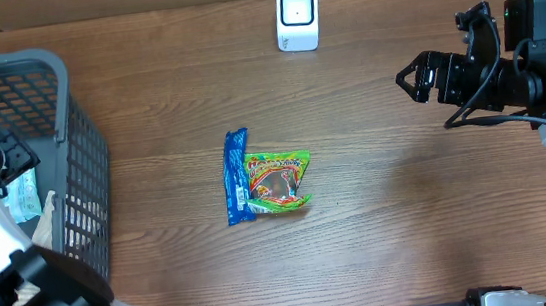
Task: Scan the item barcode
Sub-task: 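Carry the blue wrapper out and set it beside the Haribo bag, then reach the left gripper back into the basket toward the clear bag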
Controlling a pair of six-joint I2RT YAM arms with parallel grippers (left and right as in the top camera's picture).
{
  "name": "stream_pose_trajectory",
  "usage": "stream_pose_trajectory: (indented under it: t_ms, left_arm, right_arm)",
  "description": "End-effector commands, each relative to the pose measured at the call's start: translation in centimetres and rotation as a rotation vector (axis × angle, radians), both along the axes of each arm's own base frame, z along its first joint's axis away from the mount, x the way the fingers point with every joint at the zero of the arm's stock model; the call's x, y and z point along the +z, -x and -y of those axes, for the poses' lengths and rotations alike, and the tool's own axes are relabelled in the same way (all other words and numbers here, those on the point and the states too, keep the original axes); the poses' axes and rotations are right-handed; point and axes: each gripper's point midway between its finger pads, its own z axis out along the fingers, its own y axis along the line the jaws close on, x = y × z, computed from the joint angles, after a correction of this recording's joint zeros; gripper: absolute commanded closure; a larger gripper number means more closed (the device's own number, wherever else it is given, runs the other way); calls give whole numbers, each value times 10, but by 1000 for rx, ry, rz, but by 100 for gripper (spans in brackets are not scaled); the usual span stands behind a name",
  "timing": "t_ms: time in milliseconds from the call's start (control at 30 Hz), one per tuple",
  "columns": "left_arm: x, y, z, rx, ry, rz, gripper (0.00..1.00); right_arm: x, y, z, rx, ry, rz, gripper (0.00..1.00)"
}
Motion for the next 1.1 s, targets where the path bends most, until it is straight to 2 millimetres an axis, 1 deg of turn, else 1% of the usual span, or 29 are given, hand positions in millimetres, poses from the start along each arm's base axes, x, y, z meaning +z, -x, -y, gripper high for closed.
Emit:
stream_pose_trajectory:
  t_ms: [0, 100, 133, 167, 267, 300, 367, 433, 533, 567, 600, 633, 733, 800, 833, 867, 933, 1000, 1033, 1067]
  left_arm:
    - [-45, -12, -12, -100, -3, -76, 36]
    - [-70, -17, -22, -95, -7, -120, 37]
    - [-88, -15, -28, -88, -12, -166, 37]
    - [-97, -14, -31, -85, -12, -191, 37]
    - [-126, -10, -33, -82, 12, -255, 39]
    - [-141, -8, -33, -80, 27, -288, 40]
    - [-153, -6, -32, -81, 40, -314, 44]
    - [-161, -2, -37, -47, 21, -341, 48]
    - [-158, 2, -46, 5, -25, -355, 56]
    - [-157, 4, -49, 19, -44, -365, 61]
    - [-155, 6, -53, 34, -64, -378, 63]
    - [-155, 7, -53, 35, -68, -381, 66]
    - [-154, 7, -50, 64, -53, -369, 65]
    - [-153, 2, -42, 56, -8, -348, 66]
    - [-147, -6, -30, 39, 54, -313, 67]
    - [-141, -10, -26, 37, 80, -294, 68]
    - [-119, -21, -17, 35, 132, -234, 68]
    - [-85, -35, -9, 17, 161, -149, 68]
    - [-71, -39, -6, 10, 166, -115, 68]
    - [-50, -44, -3, -1, 165, -64, 68]
  right_arm:
    - [9, -3, 2, -2, -4, 29, 0]
    - [9, -3, 2, -2, -4, 29, 0]
    - [9, -3, 2, -2, -4, 29, 0]
    - [9, -3, 2, -2, -4, 28, 0]
    - [9, -3, 2, -2, -4, 28, 0]
    - [9, -3, 2, -2, -4, 28, 0]
    - [9, -3, 2, -2, -5, 28, 0]
    - [9, -3, 2, -2, -5, 28, 0]
    - [9, -3, 2, -2, -5, 28, 0]
    - [9, -3, 2, -2, -5, 28, 0]
    - [9, -3, 2, -2, -5, 29, 0]
    - [9, -3, 2, -2, -5, 29, 0]
    - [9, -4, 2, -2, -5, 30, 0]
    - [9, -4, 1, -2, -5, 32, 0]
    - [9, -4, 2, -2, -5, 32, 0]
    - [10, -4, 2, -2, -4, 33, 0]
    - [10, -5, 2, -2, -4, 36, 0]
    - [11, -5, 2, -2, -4, 39, 0]
    - [11, -5, 2, -2, -4, 40, 0]
    - [13, -5, 1, -2, -5, 43, 0]
